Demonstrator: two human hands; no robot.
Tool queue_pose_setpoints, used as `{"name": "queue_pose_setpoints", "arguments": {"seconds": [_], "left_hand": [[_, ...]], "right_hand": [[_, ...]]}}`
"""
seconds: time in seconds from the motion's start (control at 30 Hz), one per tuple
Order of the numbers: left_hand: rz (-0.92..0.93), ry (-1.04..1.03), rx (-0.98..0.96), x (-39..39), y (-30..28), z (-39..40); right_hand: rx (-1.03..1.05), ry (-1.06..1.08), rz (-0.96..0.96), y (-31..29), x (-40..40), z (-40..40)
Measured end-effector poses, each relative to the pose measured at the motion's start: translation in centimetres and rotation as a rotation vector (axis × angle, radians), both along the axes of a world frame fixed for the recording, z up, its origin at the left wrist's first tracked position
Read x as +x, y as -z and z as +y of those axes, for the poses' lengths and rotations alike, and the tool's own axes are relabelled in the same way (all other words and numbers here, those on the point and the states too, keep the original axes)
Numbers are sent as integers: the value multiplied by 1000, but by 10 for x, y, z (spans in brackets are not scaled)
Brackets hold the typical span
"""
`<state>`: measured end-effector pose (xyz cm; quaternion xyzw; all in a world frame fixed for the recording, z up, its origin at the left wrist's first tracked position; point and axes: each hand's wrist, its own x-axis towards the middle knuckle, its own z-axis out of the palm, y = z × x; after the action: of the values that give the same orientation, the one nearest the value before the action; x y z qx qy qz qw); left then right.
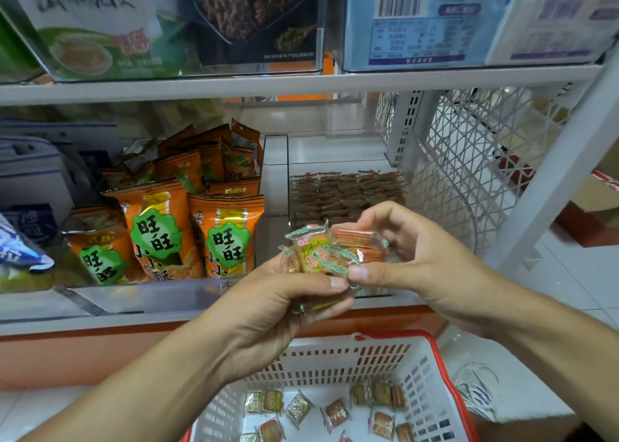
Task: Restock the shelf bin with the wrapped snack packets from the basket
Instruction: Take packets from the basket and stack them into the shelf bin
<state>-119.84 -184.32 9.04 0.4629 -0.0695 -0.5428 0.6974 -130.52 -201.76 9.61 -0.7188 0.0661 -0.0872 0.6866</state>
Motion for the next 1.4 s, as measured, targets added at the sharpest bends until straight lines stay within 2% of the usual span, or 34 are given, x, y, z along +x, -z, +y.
{"name": "queue_pose_setpoints", "arguments": {"seconds": [0.23,0.33,0.47,0.67,0.83,1.07,1.2,1.4], "left_hand": [[49,-98,9,3,4,-2],[48,-124,13,2,7,-2],[54,-145,12,2,10,-2],[17,-202,35,2,11,-5],[23,-183,-17,1,12,-6],[5,-222,-21,2,11,-5],[28,-252,-21,4,11,-4],[24,-270,-7,6,11,-4]], "right_hand": [[60,165,-57,5,4,7],[70,104,-38,5,5,5],[-16,17,17,4,6,-3],[281,228,22,3,10,6],[223,207,117,8,10,14],[173,215,105,8,11,16],[259,261,107,2,10,10],[469,206,125,-2,7,11]]}}
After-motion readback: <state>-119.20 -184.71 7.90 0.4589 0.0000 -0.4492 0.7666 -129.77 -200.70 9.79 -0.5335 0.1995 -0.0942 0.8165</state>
